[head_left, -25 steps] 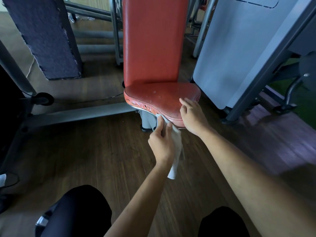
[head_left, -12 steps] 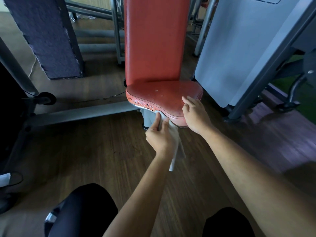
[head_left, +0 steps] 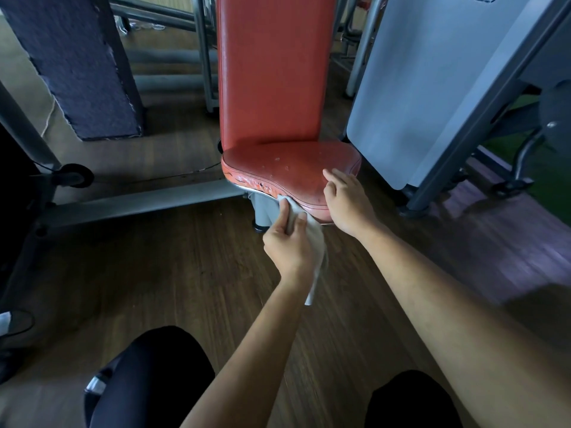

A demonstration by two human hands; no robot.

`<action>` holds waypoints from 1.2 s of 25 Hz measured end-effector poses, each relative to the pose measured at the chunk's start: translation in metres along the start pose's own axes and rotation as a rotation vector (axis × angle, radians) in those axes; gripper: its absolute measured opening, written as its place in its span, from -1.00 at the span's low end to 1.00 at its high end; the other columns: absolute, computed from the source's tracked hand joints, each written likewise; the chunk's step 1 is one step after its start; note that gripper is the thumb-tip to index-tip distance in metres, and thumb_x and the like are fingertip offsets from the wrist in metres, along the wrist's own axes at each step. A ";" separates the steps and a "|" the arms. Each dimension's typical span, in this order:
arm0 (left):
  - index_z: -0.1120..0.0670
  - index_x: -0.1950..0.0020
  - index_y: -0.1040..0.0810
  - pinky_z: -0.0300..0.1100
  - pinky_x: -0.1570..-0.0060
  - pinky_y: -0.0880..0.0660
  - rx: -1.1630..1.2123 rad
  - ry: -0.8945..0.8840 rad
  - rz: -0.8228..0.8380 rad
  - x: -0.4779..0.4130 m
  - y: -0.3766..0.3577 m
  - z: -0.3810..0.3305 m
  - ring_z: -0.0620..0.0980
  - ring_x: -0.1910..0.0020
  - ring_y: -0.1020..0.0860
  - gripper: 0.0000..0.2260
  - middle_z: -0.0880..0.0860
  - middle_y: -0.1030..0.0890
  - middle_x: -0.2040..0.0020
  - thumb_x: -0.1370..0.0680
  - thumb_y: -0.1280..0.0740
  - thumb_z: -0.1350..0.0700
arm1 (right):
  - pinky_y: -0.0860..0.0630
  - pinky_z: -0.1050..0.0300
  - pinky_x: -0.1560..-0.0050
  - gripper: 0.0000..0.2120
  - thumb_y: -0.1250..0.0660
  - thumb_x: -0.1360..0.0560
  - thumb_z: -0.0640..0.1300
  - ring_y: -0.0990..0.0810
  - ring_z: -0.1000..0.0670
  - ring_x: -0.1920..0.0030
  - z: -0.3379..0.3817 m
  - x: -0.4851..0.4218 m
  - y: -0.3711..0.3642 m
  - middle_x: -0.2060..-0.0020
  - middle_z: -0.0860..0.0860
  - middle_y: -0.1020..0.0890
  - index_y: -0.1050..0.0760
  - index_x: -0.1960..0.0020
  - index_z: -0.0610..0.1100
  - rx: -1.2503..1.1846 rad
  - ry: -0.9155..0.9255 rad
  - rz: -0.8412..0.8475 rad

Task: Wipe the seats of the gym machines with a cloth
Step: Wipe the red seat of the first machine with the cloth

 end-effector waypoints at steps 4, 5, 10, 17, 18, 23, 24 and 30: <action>0.11 -0.28 -0.63 -0.23 -0.32 -0.48 0.043 0.022 -0.057 -0.006 0.004 -0.004 -0.18 -0.18 -0.61 -0.67 -0.04 -0.67 -0.19 -0.52 -0.47 0.23 | 0.10 0.18 -0.54 -0.56 0.05 -0.71 -0.24 -0.11 -0.01 -0.59 -0.001 0.001 -0.004 -0.57 -0.08 -0.27 -0.25 -0.56 -0.24 0.034 0.019 0.025; 0.08 -0.28 -0.63 -0.26 -0.30 -0.49 0.025 0.021 -0.049 -0.001 0.003 -0.004 -0.19 -0.19 -0.61 -0.67 -0.05 -0.67 -0.19 -0.51 -0.49 0.21 | 0.09 0.16 -0.55 -0.56 0.05 -0.71 -0.24 -0.11 -0.01 -0.59 -0.001 0.001 -0.004 -0.57 -0.08 -0.28 -0.26 -0.55 -0.24 0.034 0.025 0.023; 0.05 -0.28 -0.63 -0.32 -0.27 -0.48 -0.068 -0.049 -0.028 0.008 0.000 -0.008 -0.23 -0.19 -0.59 -0.65 -0.10 -0.67 -0.18 -0.49 -0.51 0.18 | 0.04 0.10 -0.58 -0.55 0.03 -0.71 -0.16 -0.11 -0.02 -0.59 -0.005 -0.002 -0.004 -0.58 -0.06 -0.25 -0.26 -0.57 -0.14 -0.044 -0.015 0.008; 0.12 -0.33 -0.59 -0.32 -0.27 -0.47 0.054 0.061 -0.097 -0.023 0.018 0.001 -0.16 -0.22 -0.58 -0.62 -0.02 -0.64 -0.25 -0.52 -0.49 0.13 | -0.11 -0.23 -0.54 -0.54 0.02 -0.69 -0.05 -0.26 -0.15 -0.53 0.007 -0.023 -0.008 -0.55 -0.06 -0.30 -0.29 -0.55 -0.12 0.143 -0.050 0.178; 0.12 -0.34 -0.59 -0.31 -0.27 -0.47 0.074 0.052 -0.118 -0.028 0.022 0.001 -0.16 -0.23 -0.58 -0.61 -0.03 -0.64 -0.25 -0.52 -0.49 0.12 | -0.11 -0.22 -0.54 -0.53 0.03 -0.69 -0.05 -0.23 -0.16 -0.54 0.014 -0.027 -0.012 -0.57 -0.05 -0.27 -0.26 -0.56 -0.14 0.153 -0.027 0.211; -0.01 -0.36 -0.58 -0.16 -0.14 -0.52 -0.249 -0.035 -0.146 -0.073 0.025 -0.020 0.00 -0.12 -0.64 -0.69 0.03 -0.69 -0.15 -0.61 -0.36 0.01 | -0.02 -0.23 -0.56 -0.51 0.07 -0.70 -0.02 -0.09 -0.10 -0.61 0.016 -0.042 -0.026 -0.61 0.10 -0.14 -0.15 -0.62 -0.01 0.158 0.000 0.193; -0.02 -0.35 -0.58 -0.12 -0.08 -0.52 -0.378 -0.063 -0.113 -0.070 0.020 -0.018 0.07 -0.06 -0.65 -0.71 0.08 -0.71 -0.06 -0.64 -0.30 -0.01 | -0.05 -0.23 -0.56 -0.51 0.05 -0.69 -0.01 -0.12 -0.09 -0.60 0.016 -0.043 -0.025 -0.60 0.10 -0.17 -0.18 -0.61 0.00 0.157 0.000 0.162; -0.04 -0.35 -0.58 -0.31 -0.07 -0.53 -0.157 -0.090 -0.018 -0.026 0.010 0.011 -0.22 -0.02 -0.65 -0.72 -0.10 -0.68 -0.13 -0.63 -0.34 0.08 | -0.13 -0.12 -0.55 -0.53 -0.02 -0.67 0.02 -0.19 -0.04 -0.58 0.009 -0.045 -0.021 -0.57 0.12 -0.26 -0.29 -0.56 0.06 0.143 -0.032 0.076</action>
Point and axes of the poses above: each hand's wrist, its own x-axis away from the middle knuckle, its own y-axis out of the back of the hand, z = x × y, the point moved 10 cm from there along -x, towards the middle knuckle
